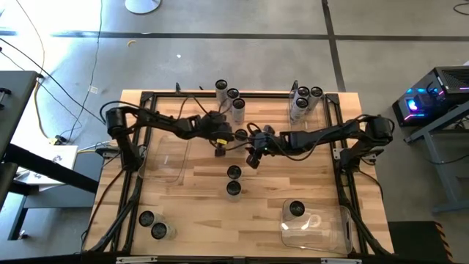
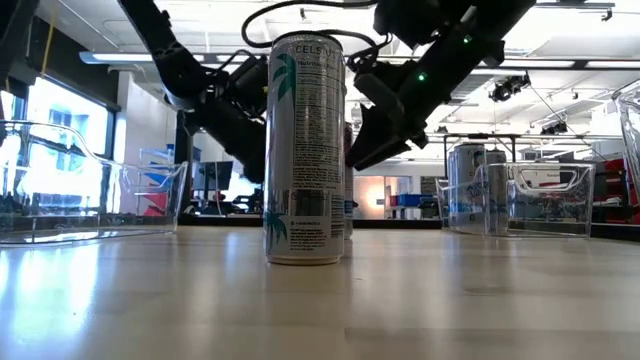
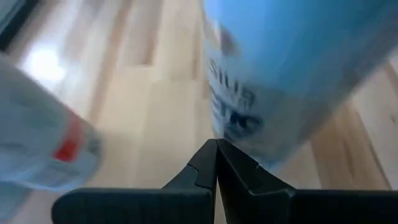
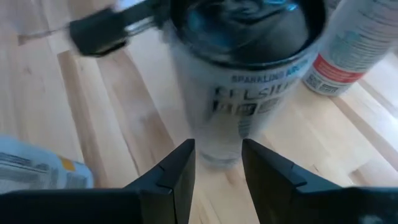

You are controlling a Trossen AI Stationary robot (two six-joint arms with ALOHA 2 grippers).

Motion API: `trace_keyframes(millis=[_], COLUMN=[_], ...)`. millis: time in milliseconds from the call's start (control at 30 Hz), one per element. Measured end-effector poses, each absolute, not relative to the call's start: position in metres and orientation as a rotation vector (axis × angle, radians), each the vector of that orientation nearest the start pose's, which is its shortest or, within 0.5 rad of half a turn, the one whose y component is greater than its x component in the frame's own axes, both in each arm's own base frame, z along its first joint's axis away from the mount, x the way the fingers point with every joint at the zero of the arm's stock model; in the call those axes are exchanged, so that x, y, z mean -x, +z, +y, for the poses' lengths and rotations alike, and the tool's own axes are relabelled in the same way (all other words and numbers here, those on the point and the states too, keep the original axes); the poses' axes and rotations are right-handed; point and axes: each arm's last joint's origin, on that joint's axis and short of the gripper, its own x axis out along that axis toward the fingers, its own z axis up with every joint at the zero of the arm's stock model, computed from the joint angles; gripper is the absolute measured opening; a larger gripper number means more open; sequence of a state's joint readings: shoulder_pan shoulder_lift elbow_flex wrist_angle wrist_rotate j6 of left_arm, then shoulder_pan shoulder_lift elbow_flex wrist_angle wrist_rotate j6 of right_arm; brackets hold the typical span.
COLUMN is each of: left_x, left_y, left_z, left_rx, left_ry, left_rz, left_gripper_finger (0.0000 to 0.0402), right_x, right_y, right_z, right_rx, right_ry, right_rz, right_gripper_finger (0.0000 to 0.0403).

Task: Sort soda cans
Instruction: Put the white-blue soda can into the top transparent bin

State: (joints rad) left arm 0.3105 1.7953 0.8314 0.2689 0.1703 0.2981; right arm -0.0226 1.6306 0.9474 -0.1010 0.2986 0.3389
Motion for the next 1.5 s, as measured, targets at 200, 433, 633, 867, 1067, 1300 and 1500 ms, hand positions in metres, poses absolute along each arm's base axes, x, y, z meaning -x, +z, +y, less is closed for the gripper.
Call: trace_keyframes(millis=[200,433,633,867,1067,1300,1500], left_x=[-0.333,-0.335,-0.332,-0.33,-0.333,-0.335,-0.332], left_y=[0.129,0.131,0.133,0.135,0.136,0.131,0.127], left_z=[0.074,0.049,0.064,0.089,0.08,0.048,0.045], left_rx=[-0.154,-0.209,-0.231,-0.168,-0.157,-0.169,-0.283], left_ry=[-0.022,-0.004,0.171,0.012,-0.099,-0.205,-0.026], left_rz=[0.71,0.737,0.765,0.683,0.636,0.691,0.794], left_gripper_finger=[0.0,0.0,0.0,0.0,0.0,0.0,0.0], right_x=[-0.322,-0.299,-0.303,-0.319,-0.317,-0.305,-0.299], right_y=[0.19,0.195,0.199,0.2,0.197,0.191,0.188], right_z=[-0.016,-0.017,-0.013,-0.01,-0.014,-0.018,-0.012], right_rx=[-0.229,-0.263,-0.295,-0.313,-0.288,-0.284,-0.292], right_ry=[-0.499,-0.73,-0.557,-0.367,-0.418,-0.631,-0.603], right_rz=[0.788,0.853,0.86,0.777,0.804,0.873,0.947], right_gripper_finger=[0.0126,0.0126,0.0126,0.0126,0.0126,0.0126,0.0126])
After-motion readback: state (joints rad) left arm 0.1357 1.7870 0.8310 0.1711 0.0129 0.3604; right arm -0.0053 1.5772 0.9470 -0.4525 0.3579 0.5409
